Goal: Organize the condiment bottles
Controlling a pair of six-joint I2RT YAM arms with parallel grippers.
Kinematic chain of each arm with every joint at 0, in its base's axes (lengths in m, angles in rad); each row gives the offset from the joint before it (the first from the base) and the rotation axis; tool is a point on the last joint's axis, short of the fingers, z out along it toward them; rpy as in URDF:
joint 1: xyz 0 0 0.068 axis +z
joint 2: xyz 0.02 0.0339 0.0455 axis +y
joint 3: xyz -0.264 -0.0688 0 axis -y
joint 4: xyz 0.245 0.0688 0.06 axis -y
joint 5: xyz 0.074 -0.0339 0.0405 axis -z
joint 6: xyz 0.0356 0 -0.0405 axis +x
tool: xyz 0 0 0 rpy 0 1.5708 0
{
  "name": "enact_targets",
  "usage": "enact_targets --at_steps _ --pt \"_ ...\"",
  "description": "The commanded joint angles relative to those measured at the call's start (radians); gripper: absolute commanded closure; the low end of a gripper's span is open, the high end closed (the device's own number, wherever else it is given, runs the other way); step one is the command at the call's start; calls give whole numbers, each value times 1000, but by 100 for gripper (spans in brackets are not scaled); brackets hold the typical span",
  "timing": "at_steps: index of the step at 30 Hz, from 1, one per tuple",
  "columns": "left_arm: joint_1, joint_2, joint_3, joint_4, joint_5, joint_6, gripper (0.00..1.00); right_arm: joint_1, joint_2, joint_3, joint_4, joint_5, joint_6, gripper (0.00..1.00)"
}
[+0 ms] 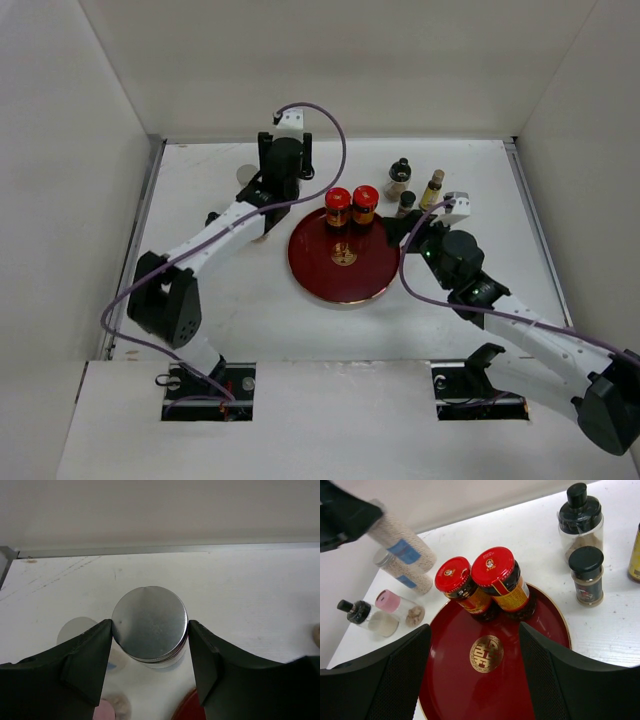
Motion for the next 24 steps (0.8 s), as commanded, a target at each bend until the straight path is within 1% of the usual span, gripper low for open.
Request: enact_targets --at_steps 1,5,11,15,20,24 --pt "-59 -172 -83 122 -49 12 61 5 -30 -7 66 5 11 25" --pt "-147 -282 -214 129 -68 -24 61 2 -33 -7 62 4 8 25" --pt "-251 -344 -336 130 -97 -80 61 -9 -31 -8 59 5 8 25" --pt "-265 -321 -353 133 -88 -103 61 -15 -34 -15 66 7 13 25" --pt "-270 -273 -398 225 -63 -110 61 -15 -30 -15 66 11 10 25" --pt "-263 -232 -401 242 -42 -110 61 -15 -17 -13 66 11 10 25"
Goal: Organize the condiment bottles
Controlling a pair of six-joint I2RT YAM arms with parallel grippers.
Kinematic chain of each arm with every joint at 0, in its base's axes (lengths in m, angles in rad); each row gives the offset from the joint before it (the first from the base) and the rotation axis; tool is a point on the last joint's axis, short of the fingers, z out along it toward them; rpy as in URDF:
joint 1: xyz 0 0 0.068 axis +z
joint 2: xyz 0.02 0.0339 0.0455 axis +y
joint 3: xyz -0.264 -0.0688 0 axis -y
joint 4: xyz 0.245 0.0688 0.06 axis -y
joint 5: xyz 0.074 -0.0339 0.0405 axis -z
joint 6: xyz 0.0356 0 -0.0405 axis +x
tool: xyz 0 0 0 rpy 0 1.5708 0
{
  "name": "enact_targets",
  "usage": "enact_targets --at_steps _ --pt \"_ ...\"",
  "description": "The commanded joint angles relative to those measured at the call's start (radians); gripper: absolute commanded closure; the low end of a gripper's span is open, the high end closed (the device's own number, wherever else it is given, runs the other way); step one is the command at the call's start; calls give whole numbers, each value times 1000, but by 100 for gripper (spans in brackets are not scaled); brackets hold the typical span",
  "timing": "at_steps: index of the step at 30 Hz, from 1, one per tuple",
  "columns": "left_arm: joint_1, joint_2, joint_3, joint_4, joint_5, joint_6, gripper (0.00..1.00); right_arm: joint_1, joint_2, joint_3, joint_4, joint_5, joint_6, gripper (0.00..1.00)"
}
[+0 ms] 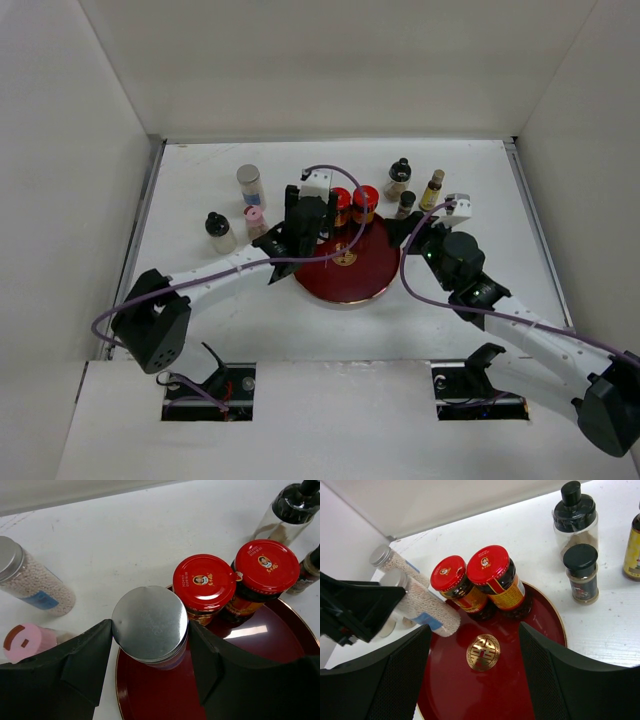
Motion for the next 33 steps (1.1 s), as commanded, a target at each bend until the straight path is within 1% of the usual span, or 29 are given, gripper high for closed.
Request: enact_targets --at_steps 1,5,8,11,14,15,16,18,19,21,22,23,25,27,29,31,32,33 --pt "2 9 -6 154 0 -15 60 -3 1 4 65 11 8 25" --pt "8 46 -6 163 0 -12 58 -9 4 3 68 14 12 25" --pt "3 47 -23 178 -8 -16 54 -9 9 3 68 14 9 26" --pt "3 53 -29 183 -3 -16 43 -14 15 0 71 26 9 27" --pt "-3 28 -51 191 -5 -16 25 -18 23 0 71 35 9 30" --pt "-4 15 -60 194 -3 -19 19 -18 26 0 71 35 8 33" --pt "-7 6 -64 195 -6 -21 16 -20 29 1 71 37 8 36" --pt "-14 -32 -80 199 -9 -23 7 -28 40 3 69 43 8 47" --pt "-21 -61 -94 202 -9 -23 5 -34 46 6 66 45 8 53" --pt "-33 -150 -144 228 -18 -29 2 -41 64 15 60 40 8 65" --pt "-43 -198 -176 254 -25 -38 2 -43 75 18 57 43 6 69" --pt "-47 -242 -207 280 -23 -46 2 -49 93 22 54 46 6 71" --pt "-52 -316 -258 317 -12 -55 1 -70 125 32 45 49 11 72" --pt "-58 -382 -305 323 -6 -61 3 -90 162 48 31 52 14 68" --pt "-66 -442 -369 332 -5 -90 6 -104 193 67 20 68 6 53" --pt "-66 -479 -431 344 1 -130 10 -121 216 87 5 95 3 35" --pt "-63 -486 -462 359 9 -150 12 -130 233 99 -3 109 0 30" --pt "-61 -493 -492 379 18 -171 13 -141 253 113 -6 117 -4 27"
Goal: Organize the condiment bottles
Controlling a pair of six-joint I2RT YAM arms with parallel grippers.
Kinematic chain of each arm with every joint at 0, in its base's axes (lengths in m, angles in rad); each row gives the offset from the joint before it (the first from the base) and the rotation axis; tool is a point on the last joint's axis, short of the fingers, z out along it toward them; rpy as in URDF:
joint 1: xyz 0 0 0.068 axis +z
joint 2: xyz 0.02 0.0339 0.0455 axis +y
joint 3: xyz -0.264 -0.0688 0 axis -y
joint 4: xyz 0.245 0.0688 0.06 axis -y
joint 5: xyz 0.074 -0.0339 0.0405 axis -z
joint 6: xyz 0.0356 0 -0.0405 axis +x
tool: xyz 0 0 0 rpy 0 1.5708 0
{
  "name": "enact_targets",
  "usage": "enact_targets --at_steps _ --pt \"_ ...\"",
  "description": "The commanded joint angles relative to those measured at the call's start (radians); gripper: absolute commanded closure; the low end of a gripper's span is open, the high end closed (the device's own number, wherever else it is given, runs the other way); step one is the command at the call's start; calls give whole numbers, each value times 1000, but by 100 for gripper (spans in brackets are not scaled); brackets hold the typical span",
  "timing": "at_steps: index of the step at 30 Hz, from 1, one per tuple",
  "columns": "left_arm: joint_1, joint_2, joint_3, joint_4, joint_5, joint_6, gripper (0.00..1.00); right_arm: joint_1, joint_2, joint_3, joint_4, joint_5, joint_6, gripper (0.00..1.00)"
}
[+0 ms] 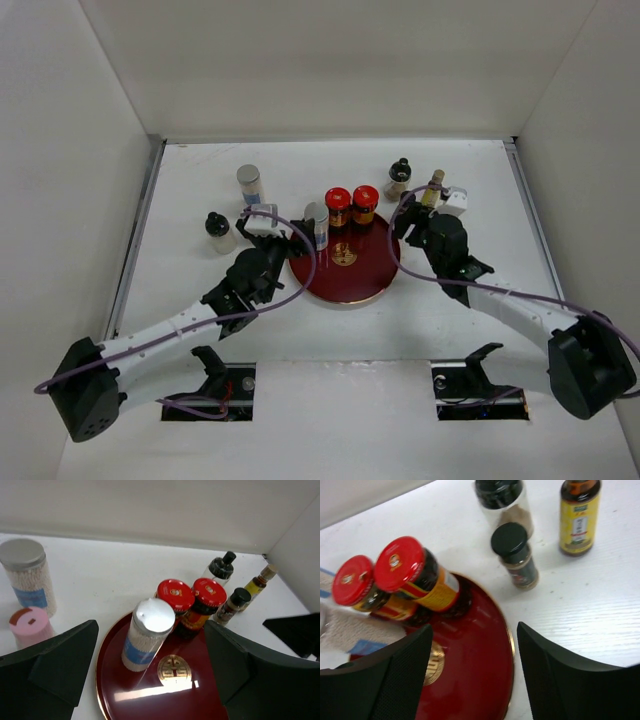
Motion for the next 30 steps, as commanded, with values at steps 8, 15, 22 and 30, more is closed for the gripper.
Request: enact_targets --at_steps 8,15,22,30 --pt "-2 -1 -262 317 49 -112 9 -123 245 228 9 44 -90 20" --pt "-6 28 -308 400 72 -142 3 -133 385 353 -34 47 -106 22" --pt "11 -3 -334 391 69 -177 1 -133 496 445 -65 65 -126 30" --pt "23 3 -341 397 59 -183 1 -136 556 497 -102 71 -130 51"
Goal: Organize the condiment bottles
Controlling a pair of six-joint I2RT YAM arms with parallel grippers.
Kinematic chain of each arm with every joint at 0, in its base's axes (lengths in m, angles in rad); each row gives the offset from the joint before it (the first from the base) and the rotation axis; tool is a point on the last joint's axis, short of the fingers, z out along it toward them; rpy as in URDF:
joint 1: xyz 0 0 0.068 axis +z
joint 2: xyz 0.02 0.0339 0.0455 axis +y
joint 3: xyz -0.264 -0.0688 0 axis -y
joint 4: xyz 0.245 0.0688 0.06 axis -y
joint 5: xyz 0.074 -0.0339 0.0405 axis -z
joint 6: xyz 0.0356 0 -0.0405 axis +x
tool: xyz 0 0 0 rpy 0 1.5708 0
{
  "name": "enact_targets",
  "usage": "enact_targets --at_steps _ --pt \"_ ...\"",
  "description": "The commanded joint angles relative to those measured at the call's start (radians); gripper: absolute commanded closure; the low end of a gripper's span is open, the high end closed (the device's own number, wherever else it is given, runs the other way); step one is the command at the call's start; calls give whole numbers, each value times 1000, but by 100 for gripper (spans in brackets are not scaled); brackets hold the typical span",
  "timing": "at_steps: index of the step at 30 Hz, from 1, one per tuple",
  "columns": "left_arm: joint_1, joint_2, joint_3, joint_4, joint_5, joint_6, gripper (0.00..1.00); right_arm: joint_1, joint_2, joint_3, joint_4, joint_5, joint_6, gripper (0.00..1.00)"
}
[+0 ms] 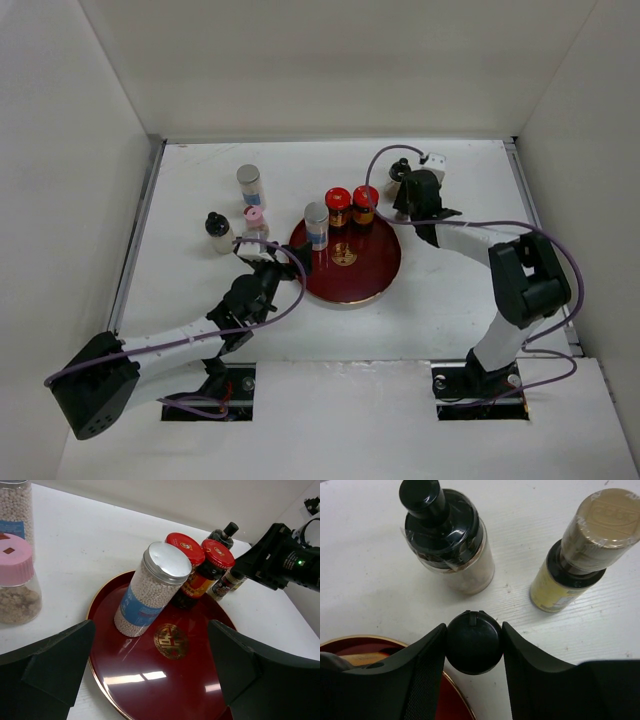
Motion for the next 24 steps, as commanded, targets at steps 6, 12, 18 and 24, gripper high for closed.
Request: enact_targets --at_steps 6,12,18,24 --pt "22 -9 -12 62 3 -26 1 12 -192 -44 22 49 -31 61" --pt "39 14 -13 64 11 -47 1 96 -398 -150 -17 52 -34 61" --pt "56 8 -6 62 2 -35 1 182 -379 -176 -29 15 -5 61" --pt "84 -49 18 -25 -46 -17 1 201 -316 -216 31 -5 23 61"
